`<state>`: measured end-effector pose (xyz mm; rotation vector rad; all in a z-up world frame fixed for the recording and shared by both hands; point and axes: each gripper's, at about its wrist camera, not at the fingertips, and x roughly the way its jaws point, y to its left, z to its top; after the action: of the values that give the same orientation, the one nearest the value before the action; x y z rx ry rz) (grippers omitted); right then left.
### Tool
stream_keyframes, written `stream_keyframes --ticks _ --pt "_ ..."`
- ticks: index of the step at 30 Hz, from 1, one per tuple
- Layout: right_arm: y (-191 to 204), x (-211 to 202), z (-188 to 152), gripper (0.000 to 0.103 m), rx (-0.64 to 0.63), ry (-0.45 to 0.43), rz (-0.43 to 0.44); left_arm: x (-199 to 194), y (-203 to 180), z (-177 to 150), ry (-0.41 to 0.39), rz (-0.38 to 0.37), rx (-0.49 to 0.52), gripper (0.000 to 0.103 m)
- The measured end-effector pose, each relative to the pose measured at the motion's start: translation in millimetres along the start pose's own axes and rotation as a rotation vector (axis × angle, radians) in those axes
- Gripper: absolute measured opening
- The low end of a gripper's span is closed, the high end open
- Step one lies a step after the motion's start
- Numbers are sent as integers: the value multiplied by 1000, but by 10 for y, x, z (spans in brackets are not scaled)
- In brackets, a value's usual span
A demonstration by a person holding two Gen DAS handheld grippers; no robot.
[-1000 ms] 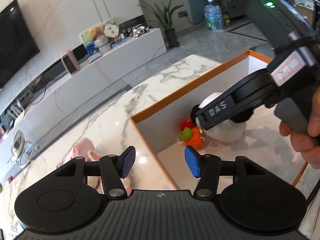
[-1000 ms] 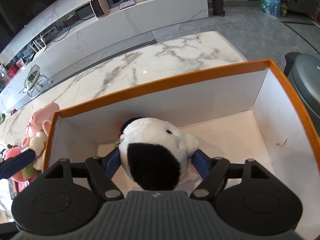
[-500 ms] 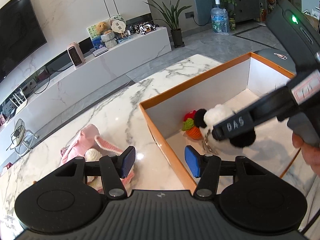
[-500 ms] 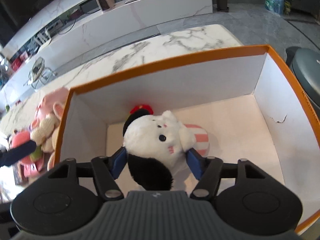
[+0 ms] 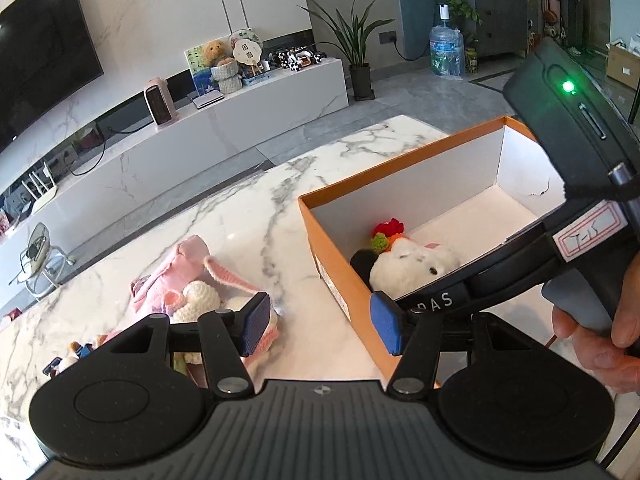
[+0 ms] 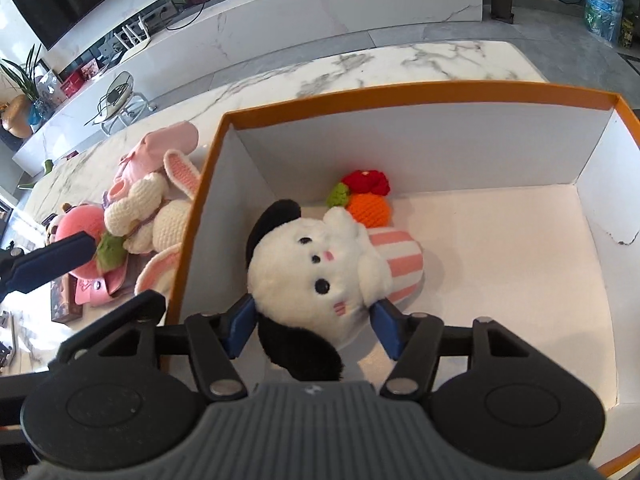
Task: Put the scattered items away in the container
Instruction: 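Open the left tool to drop the carrot while the right tool lowers the bunny into the box, then withdraw both tools from the box back toward the remaining toys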
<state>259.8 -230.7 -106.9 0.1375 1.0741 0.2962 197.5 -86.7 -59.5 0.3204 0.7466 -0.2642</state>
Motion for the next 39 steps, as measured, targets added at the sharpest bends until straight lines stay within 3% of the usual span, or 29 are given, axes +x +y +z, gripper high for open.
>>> stream_keyframes --ticks 9,17,28,39 --pt "90 -254 -42 70 32 -40 -12 -218 63 -66 -16 16 -34 66" --pt "315 -651 -203 70 55 -132 -20 -573 205 -191 -35 24 -112 66" --pt "757 -1130 -498 71 9 -253 -45 -1044 401 -375 -90 71 -190 66" --pt "1190 -1318 -770 77 -60 -327 -98 -1279 602 -602 -124 100 -244 66"
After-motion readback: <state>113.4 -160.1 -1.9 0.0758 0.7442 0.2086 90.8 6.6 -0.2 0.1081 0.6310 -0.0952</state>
